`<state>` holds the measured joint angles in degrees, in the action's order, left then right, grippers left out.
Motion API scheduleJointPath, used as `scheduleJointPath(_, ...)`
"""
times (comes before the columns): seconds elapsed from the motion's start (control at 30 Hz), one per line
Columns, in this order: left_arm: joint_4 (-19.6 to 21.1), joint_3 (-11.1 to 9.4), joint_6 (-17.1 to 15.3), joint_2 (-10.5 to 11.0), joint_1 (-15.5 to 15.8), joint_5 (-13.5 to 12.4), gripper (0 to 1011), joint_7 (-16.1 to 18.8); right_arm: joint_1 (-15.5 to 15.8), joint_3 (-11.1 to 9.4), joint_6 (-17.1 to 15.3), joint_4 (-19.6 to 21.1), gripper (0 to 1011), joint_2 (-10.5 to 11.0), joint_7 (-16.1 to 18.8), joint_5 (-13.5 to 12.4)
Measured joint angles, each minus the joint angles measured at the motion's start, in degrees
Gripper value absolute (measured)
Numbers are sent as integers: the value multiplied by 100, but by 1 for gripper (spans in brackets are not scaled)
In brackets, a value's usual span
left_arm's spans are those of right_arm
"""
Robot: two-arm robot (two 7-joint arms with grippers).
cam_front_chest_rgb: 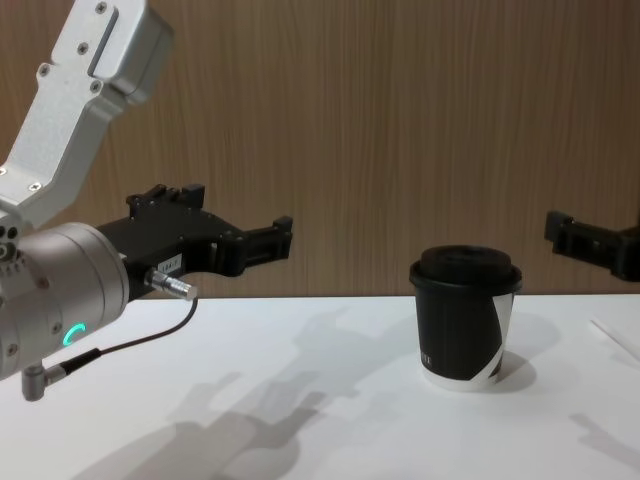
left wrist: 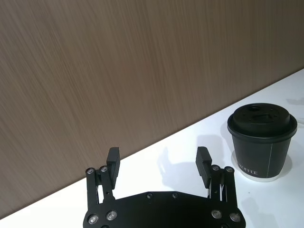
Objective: Pick up the straw with one hand, pass it to the other hand, and insert it into the cup.
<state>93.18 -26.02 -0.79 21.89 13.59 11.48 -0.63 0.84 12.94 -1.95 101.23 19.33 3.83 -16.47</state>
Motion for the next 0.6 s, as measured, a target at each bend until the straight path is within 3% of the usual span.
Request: scheduleJointPath(0.6,0,0,0,0,0,0,1003,0,0,0,0,0,1001,0,0,0)
